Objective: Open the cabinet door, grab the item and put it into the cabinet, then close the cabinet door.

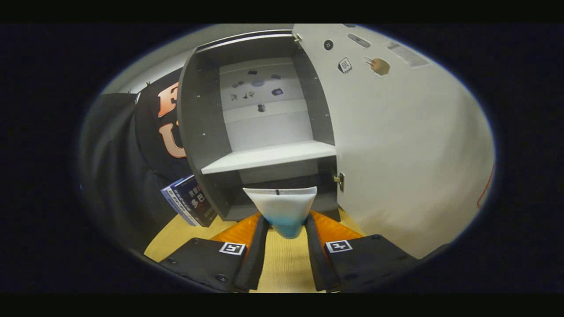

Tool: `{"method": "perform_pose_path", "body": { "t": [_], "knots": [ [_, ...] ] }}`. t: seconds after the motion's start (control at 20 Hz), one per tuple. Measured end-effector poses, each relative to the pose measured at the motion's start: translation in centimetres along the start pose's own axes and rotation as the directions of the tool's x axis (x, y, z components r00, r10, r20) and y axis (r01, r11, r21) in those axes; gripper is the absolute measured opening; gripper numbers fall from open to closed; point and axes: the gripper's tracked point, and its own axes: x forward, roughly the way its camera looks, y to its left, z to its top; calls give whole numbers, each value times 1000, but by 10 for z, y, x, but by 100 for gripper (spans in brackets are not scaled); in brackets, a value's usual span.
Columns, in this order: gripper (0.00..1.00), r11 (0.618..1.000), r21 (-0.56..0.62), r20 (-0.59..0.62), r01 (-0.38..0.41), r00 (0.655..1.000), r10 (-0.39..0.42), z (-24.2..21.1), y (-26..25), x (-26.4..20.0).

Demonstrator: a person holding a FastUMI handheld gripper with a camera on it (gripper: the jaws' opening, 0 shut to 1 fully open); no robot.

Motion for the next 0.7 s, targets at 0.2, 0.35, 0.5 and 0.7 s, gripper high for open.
{"method": "perform_pose_path", "body": {
  "t": [0.2,0.35,0.5,0.7],
  "knots": [
    [52,997,-51,108,-53,992,59,84,26,39],
    [52,994,-22,126,-109,986,111,127,52,67],
    [52,995,-11,111,-100,989,101,152,62,99],
    [52,997,-63,53,-50,997,54,165,62,145]
  ]
}}
